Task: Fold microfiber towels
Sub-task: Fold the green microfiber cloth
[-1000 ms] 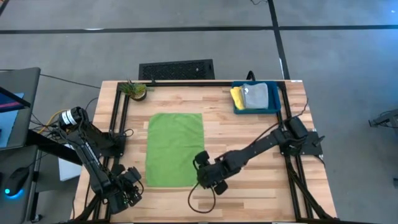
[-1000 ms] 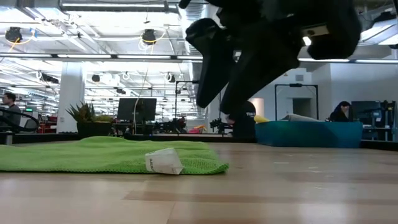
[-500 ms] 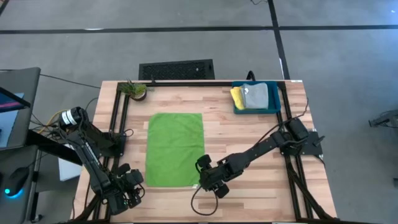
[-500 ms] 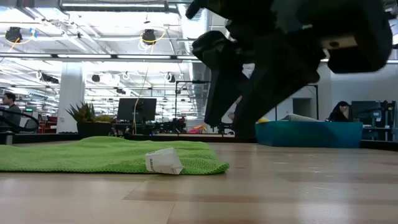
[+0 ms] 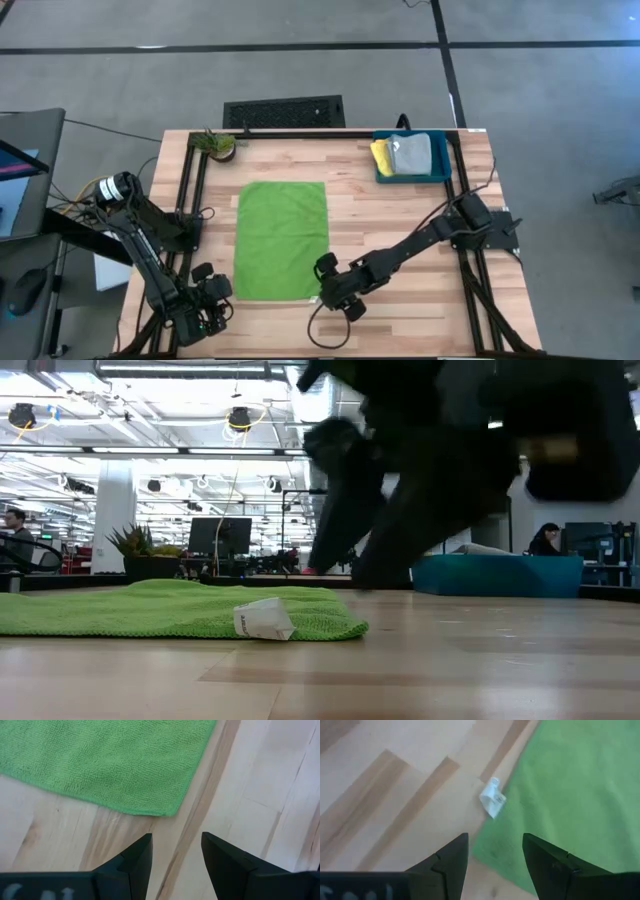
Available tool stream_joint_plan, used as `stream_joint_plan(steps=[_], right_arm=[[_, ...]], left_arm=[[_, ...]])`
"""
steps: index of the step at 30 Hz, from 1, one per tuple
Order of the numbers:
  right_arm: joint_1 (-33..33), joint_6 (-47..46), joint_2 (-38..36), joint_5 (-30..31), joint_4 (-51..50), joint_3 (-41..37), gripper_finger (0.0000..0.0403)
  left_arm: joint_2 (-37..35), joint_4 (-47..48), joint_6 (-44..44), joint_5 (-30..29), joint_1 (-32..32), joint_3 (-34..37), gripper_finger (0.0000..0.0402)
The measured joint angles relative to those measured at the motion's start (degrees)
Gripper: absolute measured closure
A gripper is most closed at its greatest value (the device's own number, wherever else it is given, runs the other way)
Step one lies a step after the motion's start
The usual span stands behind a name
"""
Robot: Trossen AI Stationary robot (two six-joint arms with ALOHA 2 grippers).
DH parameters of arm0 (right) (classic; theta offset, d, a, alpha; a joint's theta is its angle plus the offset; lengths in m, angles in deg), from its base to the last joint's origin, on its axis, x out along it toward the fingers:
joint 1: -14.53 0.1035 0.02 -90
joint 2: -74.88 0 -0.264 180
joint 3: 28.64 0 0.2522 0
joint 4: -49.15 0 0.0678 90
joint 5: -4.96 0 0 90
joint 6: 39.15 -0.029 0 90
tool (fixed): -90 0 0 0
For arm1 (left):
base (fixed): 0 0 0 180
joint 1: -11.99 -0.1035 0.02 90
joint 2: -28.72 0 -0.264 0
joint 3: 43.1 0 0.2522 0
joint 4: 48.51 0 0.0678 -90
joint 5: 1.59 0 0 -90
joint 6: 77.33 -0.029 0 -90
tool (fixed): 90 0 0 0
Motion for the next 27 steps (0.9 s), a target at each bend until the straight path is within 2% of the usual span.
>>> stream_joint_plan(steps=[5, 12, 18, 22, 27], right_arm=[[0.2, 1.5, 3.2, 0.2, 1.4, 0.4, 0.0191], [0.5, 1.5, 4.0, 0.9, 1.2, 0.2, 0.0191], [0.4, -0.2, 4.2, 4.8, 1.3, 0.2, 0.0194], [-0.2, -2.3, 4.3, 5.4, 1.5, 0.2, 0.0216], [-0.9, -4.5, 4.4, 5.7, 1.5, 0.2, 0.0274]], left_arm=[[0.0, 0.0, 0.0, 0.2, 0.0, 0.0, 0.0239], [0.0, 0.0, 0.4, 0.7, 0.0, 0.0, 0.0239], [0.0, 0.0, 1.1, 0.7, 0.0, 0.0, 0.0239], [0.0, 0.0, 1.3, 0.7, 0.0, 0.0, 0.0239], [0.0, -0.1, 1.6, 0.8, 0.0, 0.0, 0.0239]])
